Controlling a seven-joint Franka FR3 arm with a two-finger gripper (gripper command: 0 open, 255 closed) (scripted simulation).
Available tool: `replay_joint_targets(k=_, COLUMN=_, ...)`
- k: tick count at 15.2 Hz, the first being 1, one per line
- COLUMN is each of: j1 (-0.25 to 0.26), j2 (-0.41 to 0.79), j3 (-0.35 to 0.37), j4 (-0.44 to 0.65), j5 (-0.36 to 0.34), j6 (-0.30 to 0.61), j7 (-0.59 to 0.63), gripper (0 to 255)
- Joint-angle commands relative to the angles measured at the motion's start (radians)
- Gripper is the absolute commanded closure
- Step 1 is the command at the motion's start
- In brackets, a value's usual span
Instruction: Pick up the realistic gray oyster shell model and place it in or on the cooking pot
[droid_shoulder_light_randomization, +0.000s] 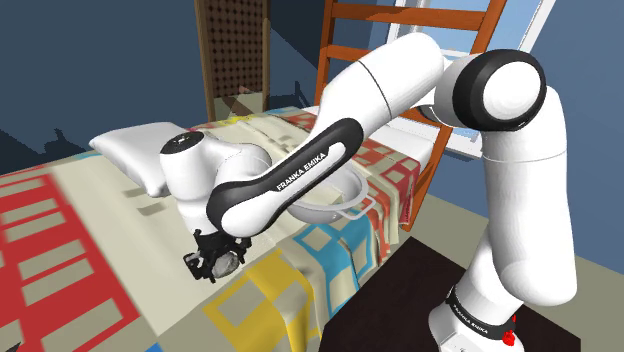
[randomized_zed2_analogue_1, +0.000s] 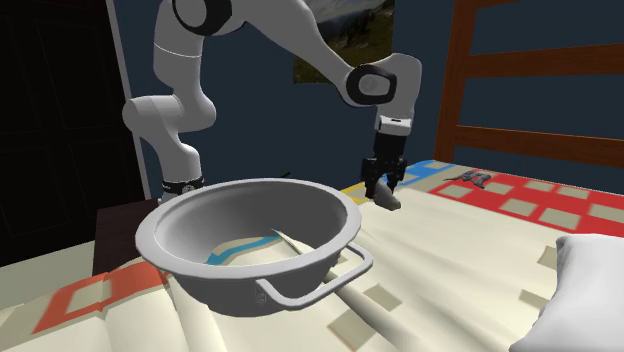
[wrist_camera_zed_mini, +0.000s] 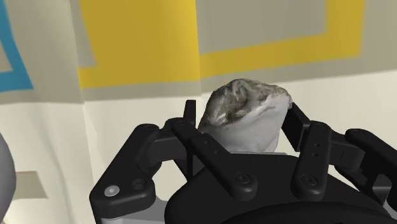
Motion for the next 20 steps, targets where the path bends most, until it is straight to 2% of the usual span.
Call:
replay_joint_targets(k=1, j1=-0.004, j2=-0.017, j3=0.007, j4=0.007, j5=0.012, j6=-0.022, j7=-0.008, gripper=255)
replay_joint_targets(k=20, j1=-0.026, j2=-0.134, j3=0.044, j4=0.116, j5=0.095, j6=-0.225, j7=-0.072, gripper=255)
